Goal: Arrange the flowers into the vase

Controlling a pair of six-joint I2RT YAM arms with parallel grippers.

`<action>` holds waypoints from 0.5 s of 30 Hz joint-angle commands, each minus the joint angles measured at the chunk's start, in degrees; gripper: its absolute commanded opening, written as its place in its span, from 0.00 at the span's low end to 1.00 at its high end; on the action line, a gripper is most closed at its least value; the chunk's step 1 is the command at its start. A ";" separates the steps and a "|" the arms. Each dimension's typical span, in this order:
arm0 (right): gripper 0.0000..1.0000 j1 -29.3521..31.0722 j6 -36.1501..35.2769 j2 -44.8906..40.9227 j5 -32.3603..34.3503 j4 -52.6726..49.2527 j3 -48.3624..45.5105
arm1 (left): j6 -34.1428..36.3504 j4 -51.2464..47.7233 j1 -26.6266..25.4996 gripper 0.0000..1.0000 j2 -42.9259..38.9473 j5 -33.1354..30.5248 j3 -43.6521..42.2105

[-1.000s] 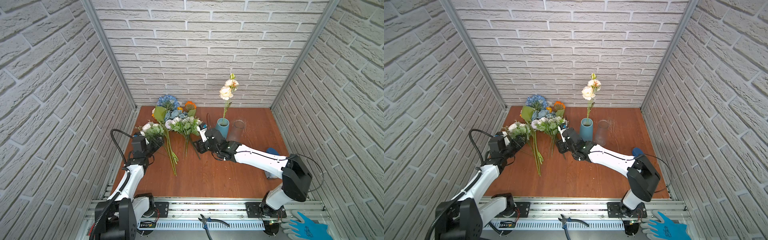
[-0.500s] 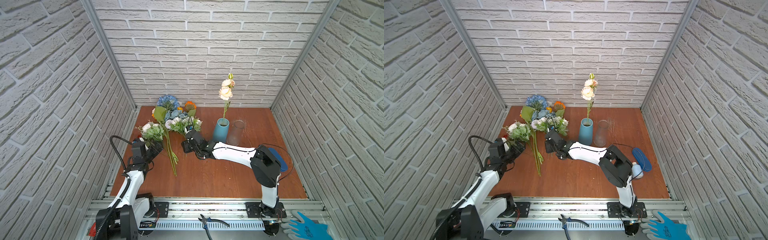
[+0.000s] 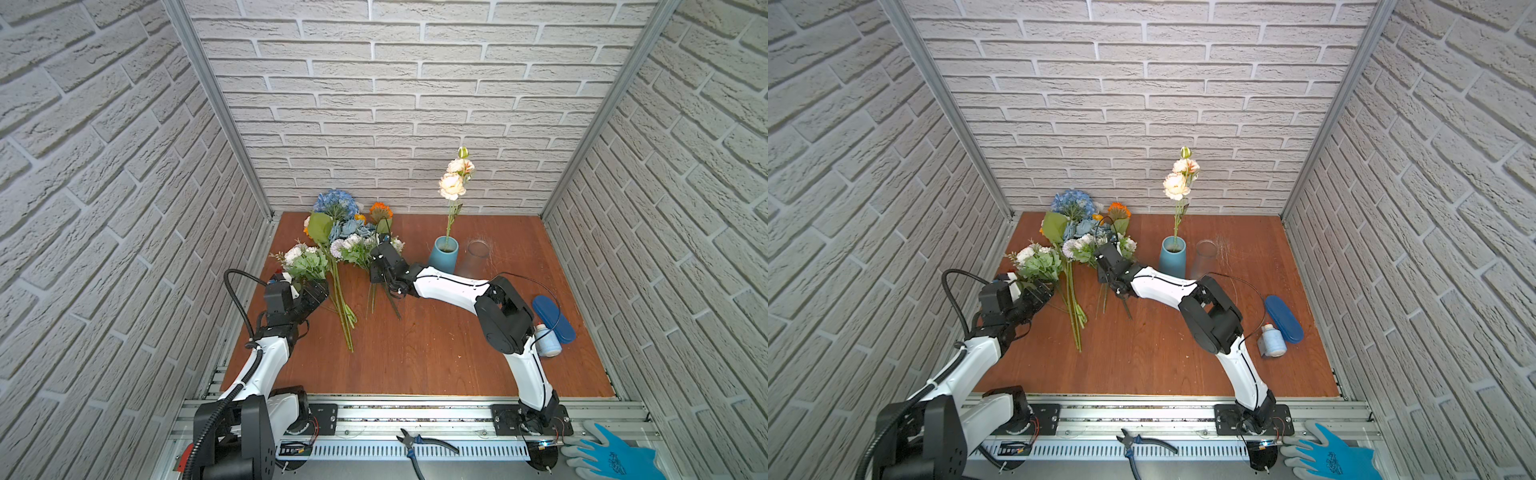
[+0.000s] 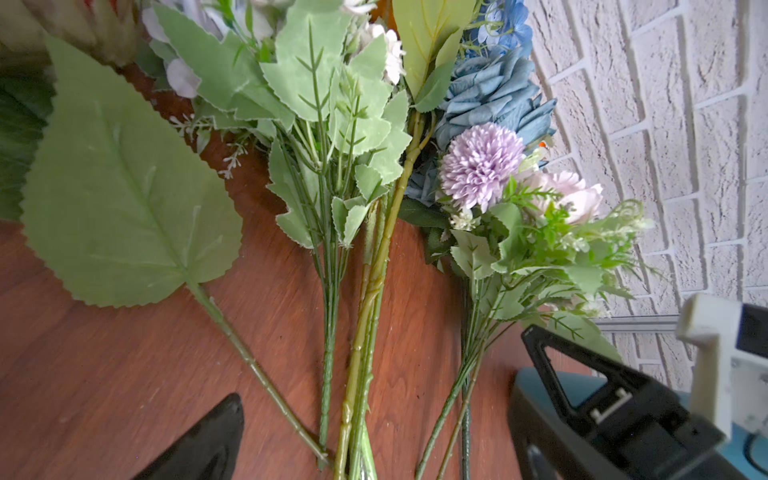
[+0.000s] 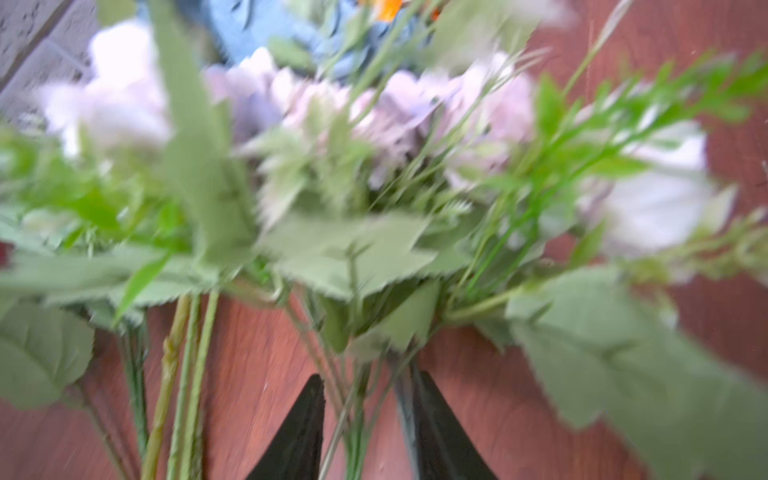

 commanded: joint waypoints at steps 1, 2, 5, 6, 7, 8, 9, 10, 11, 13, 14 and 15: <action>0.35 -0.02 -1.43 0.78 -2.26 2.93 1.58 | 1.15 4.61 -1.77 0.97 0.51 2.06 0.08; 0.35 -0.09 -1.54 0.95 -2.74 3.14 1.68 | 1.43 5.43 -2.92 0.95 0.72 2.39 0.41; 0.35 -0.05 -1.89 0.65 -3.81 3.39 0.89 | 3.64 5.34 -7.84 0.91 1.63 2.17 2.11; 0.35 -0.13 -1.97 0.06 -4.01 3.86 -0.09 | 4.72 4.86 -9.71 0.90 2.24 1.78 2.89; 0.35 -0.13 -1.98 -0.60 -4.24 4.53 -1.10 | 5.51 4.34 -11.18 0.89 2.83 1.40 3.40; 0.35 -0.21 -1.97 -1.57 -4.59 5.82 -2.78 | 6.14 4.09 -12.52 0.88 3.67 1.20 3.78; 0.35 -0.30 -1.81 -2.66 -5.16 7.19 -4.55 | 6.50 4.20 -13.68 0.84 4.63 1.26 3.94; 0.36 -0.39 -1.58 -3.63 -5.78 8.04 -6.18 | 6.62 4.50 -14.63 0.80 5.68 1.48 3.92; 0.36 -0.48 -1.29 -4.52 -6.31 8.24 -7.40 | 6.67 4.75 -15.34 0.76 6.58 1.85 3.77; 0.37 -0.57 -0.79 -6.45 -7.47 9.16 -10.24 | 6.60 5.05 -16.81 0.70 8.67 2.27 3.57; 0.37 -0.57 -0.50 -7.16 -7.69 9.71 -11.46 | 6.69 4.98 -17.35 0.68 9.63 2.29 3.41; 0.38 -0.66 -0.07 -7.82 -7.85 10.30 -12.64 | 6.61 5.13 -17.76 0.65 10.53 2.02 3.18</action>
